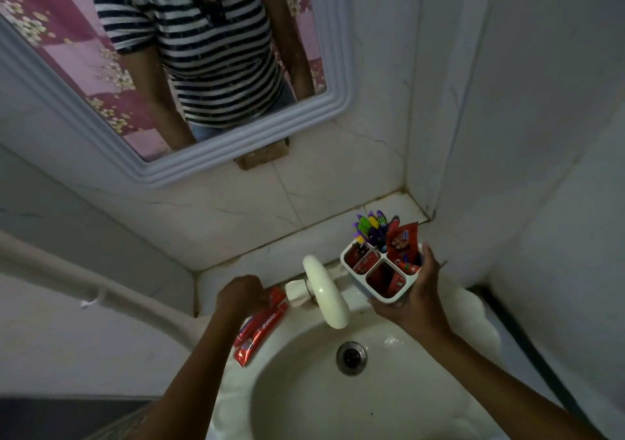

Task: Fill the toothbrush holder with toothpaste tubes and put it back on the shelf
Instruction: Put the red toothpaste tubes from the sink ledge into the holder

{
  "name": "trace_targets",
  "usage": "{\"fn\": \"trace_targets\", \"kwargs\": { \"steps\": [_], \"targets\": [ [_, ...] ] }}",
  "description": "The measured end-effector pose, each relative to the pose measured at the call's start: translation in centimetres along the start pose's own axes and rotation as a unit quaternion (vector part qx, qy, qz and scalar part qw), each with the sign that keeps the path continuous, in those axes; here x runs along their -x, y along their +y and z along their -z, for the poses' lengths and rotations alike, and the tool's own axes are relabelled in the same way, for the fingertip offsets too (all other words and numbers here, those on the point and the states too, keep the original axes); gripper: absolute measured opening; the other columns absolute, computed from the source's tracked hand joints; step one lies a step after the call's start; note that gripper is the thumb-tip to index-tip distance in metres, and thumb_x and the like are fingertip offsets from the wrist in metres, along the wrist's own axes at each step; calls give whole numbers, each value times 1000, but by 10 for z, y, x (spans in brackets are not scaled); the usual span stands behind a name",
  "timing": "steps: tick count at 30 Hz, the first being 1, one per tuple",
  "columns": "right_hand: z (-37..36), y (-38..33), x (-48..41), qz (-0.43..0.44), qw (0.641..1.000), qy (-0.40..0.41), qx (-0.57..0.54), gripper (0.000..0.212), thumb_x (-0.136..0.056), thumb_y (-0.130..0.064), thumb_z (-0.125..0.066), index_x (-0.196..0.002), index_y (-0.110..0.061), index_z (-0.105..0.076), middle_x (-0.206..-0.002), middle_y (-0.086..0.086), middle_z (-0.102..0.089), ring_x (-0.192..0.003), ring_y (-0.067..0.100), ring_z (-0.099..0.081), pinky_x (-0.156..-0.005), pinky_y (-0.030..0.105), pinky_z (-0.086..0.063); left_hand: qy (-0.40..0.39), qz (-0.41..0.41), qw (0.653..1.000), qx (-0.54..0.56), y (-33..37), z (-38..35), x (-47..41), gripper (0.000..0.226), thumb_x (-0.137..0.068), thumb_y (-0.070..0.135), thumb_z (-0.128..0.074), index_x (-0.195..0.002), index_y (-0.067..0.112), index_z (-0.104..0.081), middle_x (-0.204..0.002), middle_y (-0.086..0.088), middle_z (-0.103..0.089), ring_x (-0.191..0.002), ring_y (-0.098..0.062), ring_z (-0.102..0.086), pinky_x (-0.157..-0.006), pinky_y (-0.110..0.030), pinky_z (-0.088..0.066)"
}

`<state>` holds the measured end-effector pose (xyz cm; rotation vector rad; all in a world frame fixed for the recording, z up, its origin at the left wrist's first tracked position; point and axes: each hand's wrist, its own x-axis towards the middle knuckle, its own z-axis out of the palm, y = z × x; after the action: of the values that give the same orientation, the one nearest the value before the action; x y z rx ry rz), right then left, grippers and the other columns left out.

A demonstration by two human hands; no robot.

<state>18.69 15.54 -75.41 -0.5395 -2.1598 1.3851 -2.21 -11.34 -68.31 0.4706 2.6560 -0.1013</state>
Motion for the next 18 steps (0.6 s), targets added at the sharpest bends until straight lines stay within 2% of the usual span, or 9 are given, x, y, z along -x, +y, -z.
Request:
{"fn": "trace_targets", "kwargs": {
  "steps": [2, 5, 7, 9, 11, 14, 16, 18],
  "targets": [
    [0, 0, 0, 1, 1000, 0, 4, 144, -49, -17, -102, -157, -24, -7, -153, 16, -27, -136, 31, -50, -106, 36, -50, 13, 2, 1000, 3, -1, -16, 3, 26, -81, 43, -63, -95, 21, -65, -93, 2, -68, -83, -15, -60, -76, -30, -55],
    [1, 0, 0, 2, 1000, -3, 6, 144, -50, -18, -102, -157, -24, -7, -153, 16, -27, -137, 31, -50, -107, 38, -50, 51, -13, 999, 9, 0, -25, 5, 24, -83, 46, -61, -91, 23, -62, -86, 2, -65, -78, -14, -59, -72, -30, -55],
    [2, 0, 0, 1, 1000, -6, 4, 144, -50, -18, -102, -157, -23, -7, -153, 15, -27, -137, 30, -49, -107, 39, -50, 73, -31, 997, 11, 1, -17, 5, 16, -83, 39, -63, -85, 24, -58, -87, 2, -64, -79, -15, -57, -70, -31, -53],
    [2, 0, 0, 0, 1000, -6, 4, 144, -50, -19, -102, -157, -22, -6, -153, 13, -26, -137, 29, -49, -107, 36, -49, 126, -47, 989, 63, 4, 2, 4, 14, -82, 31, -65, -83, 19, -59, -88, -2, -68, -80, -19, -58, -68, -32, -52],
    [2, -1, 0, 2, 1000, -7, 5, 144, -50, -19, -102, -157, -23, -6, -152, 11, -26, -137, 28, -49, -106, 33, -48, 202, -73, 968, 129, 14, 29, 9, 13, -84, 27, -64, -91, 15, -62, -89, -5, -71, -79, -24, -64, -70, -34, -56],
    [2, 0, 0, 1, 1000, -7, 1, 144, -51, -21, -102, -158, -24, -6, -153, 10, -27, -137, 28, -49, -106, 34, -50, 255, -127, 920, 269, 45, 78, 28, 13, -88, 16, -66, -98, 10, -60, -91, 0, -66, -78, -19, -67, -71, -33, -58],
    [2, 1, 0, 1, 1000, -5, 0, 144, -50, -21, -102, -158, -22, -6, -153, 10, -27, -137, 28, -50, -105, 31, -49, 248, -172, 881, 364, 70, 106, 43, 18, -86, 11, -69, -100, 8, -59, -94, -1, -65, -79, -15, -69, -69, -27, -59],
    [1, 2, -1, -1, 1000, -4, -2, 144, -49, -19, -102, -158, -22, -7, -153, 10, -27, -137, 28, -49, -105, 27, -47, 201, -215, 851, 436, 93, 123, 53, 22, -84, 9, -71, -103, 5, -59, -100, -5, -66, -83, -14, -71, -69, -23, -60]
  ]
}}
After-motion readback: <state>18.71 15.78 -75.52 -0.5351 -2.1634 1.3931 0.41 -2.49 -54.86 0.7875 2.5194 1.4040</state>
